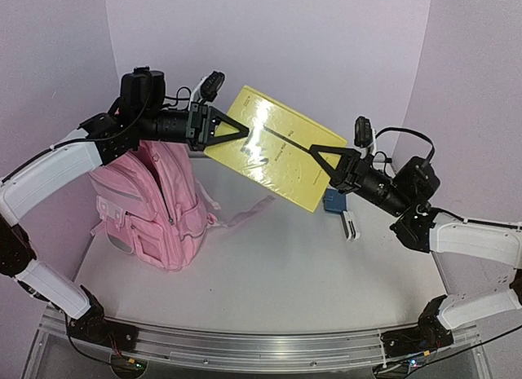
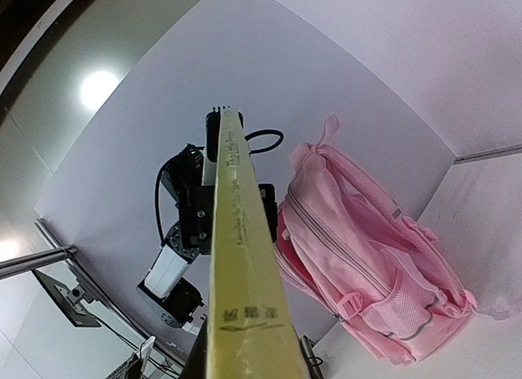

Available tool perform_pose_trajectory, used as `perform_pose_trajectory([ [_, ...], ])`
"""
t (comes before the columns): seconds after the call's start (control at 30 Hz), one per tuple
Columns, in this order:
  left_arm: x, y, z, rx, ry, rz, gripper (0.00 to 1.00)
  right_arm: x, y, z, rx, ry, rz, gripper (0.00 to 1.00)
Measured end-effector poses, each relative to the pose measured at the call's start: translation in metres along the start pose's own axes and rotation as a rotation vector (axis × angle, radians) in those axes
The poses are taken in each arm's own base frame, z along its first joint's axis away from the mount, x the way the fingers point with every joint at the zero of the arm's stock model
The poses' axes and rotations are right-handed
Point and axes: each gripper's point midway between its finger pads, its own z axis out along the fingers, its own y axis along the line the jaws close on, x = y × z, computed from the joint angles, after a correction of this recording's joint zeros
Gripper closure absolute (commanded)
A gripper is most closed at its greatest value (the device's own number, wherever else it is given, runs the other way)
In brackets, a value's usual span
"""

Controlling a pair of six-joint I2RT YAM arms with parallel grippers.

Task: Pack the student bag
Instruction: Pick up the book from the center of the board, then move the student bag to the center of the board.

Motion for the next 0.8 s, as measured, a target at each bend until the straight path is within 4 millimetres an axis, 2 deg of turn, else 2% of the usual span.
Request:
perform_pose_trajectory([
  [0.1, -0.018, 0.004, -0.014, -0.089, -0.037, 0.022, 0.28, -0.001, -0.005, -0.009, 0.036, -0.024, -0.020, 1.00],
  [0.27, -0.072, 0.019, -0.064, -0.364, -0.182, 0.093, 0.08, -0.004, -0.021, -0.021, 0.151, -0.051, -0.063, 1.00],
  [0.37, -0.090, 0.027, -0.094, -0.541, -0.258, 0.133, 0.02, -0.007, -0.025, -0.027, 0.202, -0.062, -0.095, 1.00],
  [0.6, -0.086, 0.067, -0.160, -0.986, -0.317, 0.154, 0.00, -0.004, -0.037, -0.033, 0.275, -0.050, -0.131, 1.00],
  [0.8, -0.068, 0.094, -0.208, -1.280, -0.339, 0.113, 0.00, 0.000, -0.045, -0.033, 0.298, -0.032, -0.130, 1.00],
])
